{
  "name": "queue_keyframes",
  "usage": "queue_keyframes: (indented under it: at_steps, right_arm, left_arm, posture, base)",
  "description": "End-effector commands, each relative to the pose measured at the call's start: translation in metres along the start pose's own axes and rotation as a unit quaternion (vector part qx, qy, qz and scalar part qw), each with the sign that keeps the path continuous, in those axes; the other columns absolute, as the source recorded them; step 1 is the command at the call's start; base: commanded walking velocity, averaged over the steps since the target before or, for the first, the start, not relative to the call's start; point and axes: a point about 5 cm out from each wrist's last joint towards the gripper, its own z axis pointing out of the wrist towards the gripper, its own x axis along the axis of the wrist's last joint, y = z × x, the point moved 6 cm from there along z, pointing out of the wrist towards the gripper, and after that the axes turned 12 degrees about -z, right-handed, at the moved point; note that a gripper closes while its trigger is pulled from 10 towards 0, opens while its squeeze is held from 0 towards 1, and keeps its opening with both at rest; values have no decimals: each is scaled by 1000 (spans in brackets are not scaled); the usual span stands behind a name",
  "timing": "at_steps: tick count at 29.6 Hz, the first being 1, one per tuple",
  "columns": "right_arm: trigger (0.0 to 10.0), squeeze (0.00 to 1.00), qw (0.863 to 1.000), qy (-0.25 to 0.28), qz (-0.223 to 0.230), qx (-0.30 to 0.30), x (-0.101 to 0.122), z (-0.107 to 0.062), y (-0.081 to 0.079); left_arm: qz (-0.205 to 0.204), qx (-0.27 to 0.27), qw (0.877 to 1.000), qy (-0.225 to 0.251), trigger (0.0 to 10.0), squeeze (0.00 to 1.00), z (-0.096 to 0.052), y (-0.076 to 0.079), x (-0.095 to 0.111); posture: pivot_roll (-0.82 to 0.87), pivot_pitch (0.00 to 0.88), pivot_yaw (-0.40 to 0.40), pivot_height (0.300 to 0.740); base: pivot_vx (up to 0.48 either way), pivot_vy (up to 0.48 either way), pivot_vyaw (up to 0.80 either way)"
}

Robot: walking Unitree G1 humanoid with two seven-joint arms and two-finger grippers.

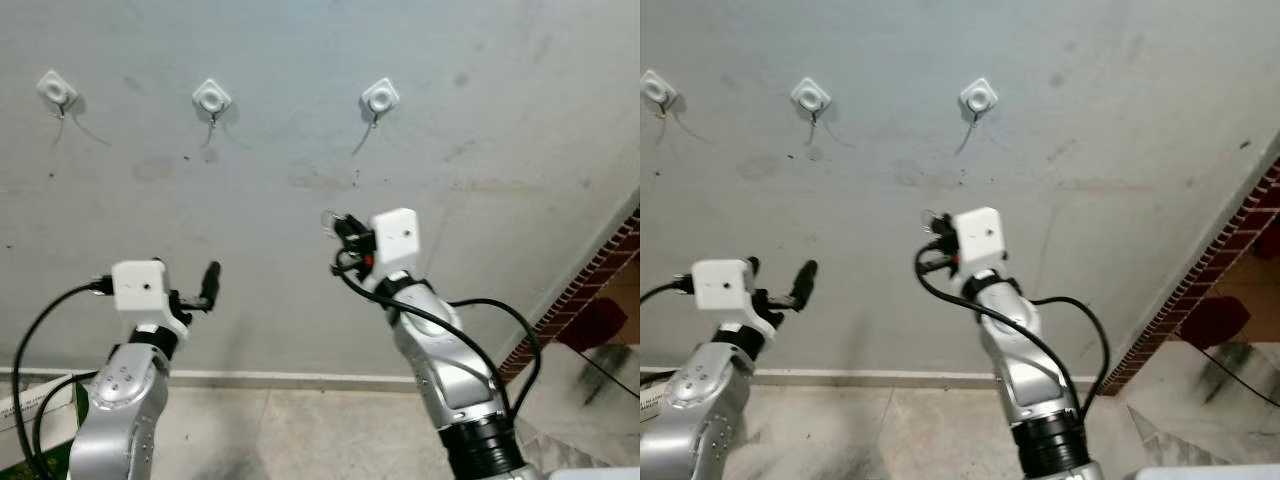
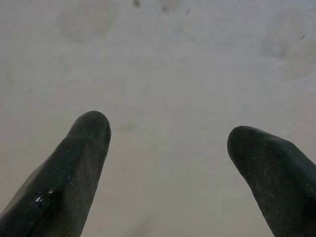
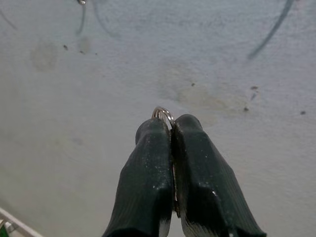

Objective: Hang keys on a hook

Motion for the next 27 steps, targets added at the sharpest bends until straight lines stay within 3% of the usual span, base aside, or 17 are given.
queue_keyframes:
  at_steps: [1, 8, 27]
  right_arm:
    - [10000, 0, 1000, 3, -6, -18, 2, -2, 11]
    - [10000, 0, 997, -3, 1, -77, 1, -5, 35]
    - [10000, 0, 997, -6, 1, -77, 1, -4, 36]
  left_arm:
    - [2, -8, 1000, -3, 10000, 0, 0, 5, -1]
    - [-3, -11, 1000, -7, 10000, 0, -1, 7, -4]
    - [-8, -20, 1000, -6, 10000, 0, 1, 11, -4]
  posture:
    - [117, 0, 9, 740]
    - [114, 0, 9, 740]
    - [108, 0, 11, 740]
  base:
    - [0, 0, 0]
    - [0, 0, 0]
    - [0, 0, -590]
